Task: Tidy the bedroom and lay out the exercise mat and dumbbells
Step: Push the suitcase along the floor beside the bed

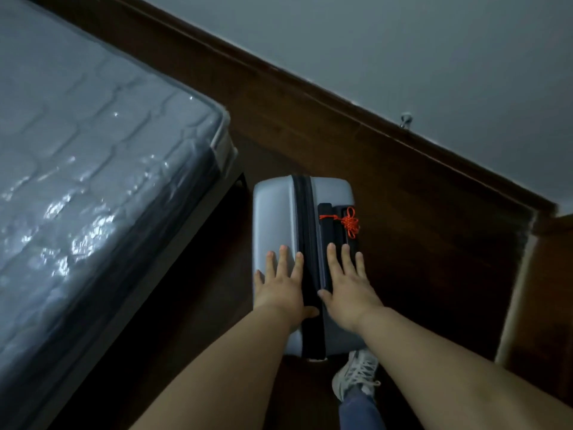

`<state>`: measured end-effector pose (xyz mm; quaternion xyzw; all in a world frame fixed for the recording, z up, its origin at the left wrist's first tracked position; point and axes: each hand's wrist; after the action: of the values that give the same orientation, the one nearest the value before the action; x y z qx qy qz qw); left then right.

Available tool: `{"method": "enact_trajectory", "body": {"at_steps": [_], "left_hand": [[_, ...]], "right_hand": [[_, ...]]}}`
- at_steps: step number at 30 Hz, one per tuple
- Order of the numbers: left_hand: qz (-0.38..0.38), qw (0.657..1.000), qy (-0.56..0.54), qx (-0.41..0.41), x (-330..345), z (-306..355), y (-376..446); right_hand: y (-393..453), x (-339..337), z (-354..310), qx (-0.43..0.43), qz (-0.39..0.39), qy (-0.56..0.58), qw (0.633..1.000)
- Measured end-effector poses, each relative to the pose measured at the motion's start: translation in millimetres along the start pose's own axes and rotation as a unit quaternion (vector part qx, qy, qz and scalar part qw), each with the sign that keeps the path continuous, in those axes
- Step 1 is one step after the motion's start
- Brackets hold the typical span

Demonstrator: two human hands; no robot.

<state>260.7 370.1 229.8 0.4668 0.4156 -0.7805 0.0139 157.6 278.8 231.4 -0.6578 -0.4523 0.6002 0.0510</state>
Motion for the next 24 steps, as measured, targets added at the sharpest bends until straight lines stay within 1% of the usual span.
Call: {"method": "enact_trajectory", "body": {"at_steps": [3,7,8,12,18,20,24], "left_hand": [[0.01,1.0,0.012,-0.002,-43,8,53],[0.029,0.999,-0.002,-0.019,-97,15,124],[0.03,0.999,-0.012,-0.028,-113,17,152],[0.034,0.998,-0.026,-0.043,-167,14,216],[0.064,0.994,-0.059,-0.065,-267,-4,331],[0.074,0.992,-0.069,-0.07,-297,-13,361],[0.079,0.986,-0.097,-0.112,-354,-43,419]], "right_hand": [[55,-39,-5,-0.012,0.012,0.001,1.0],[132,-101,-17,-0.04,0.005,-0.007,0.999],[162,-120,-20,-0.047,0.001,-0.011,0.999],[234,-167,-42,-0.065,0.004,-0.028,0.998],[364,-255,-98,-0.075,0.006,-0.06,0.995],[402,-278,-119,-0.092,0.003,-0.079,0.993],[478,-323,-174,-0.127,-0.014,-0.101,0.987]]}}
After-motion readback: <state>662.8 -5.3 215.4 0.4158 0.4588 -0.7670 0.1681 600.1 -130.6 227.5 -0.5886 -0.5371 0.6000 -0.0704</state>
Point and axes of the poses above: each hand's wrist, its own y-axis towards the middle knuckle, its own x-axis out of the palm, z = x × y, and after that the axes turned 7 degrees about z, right-handed
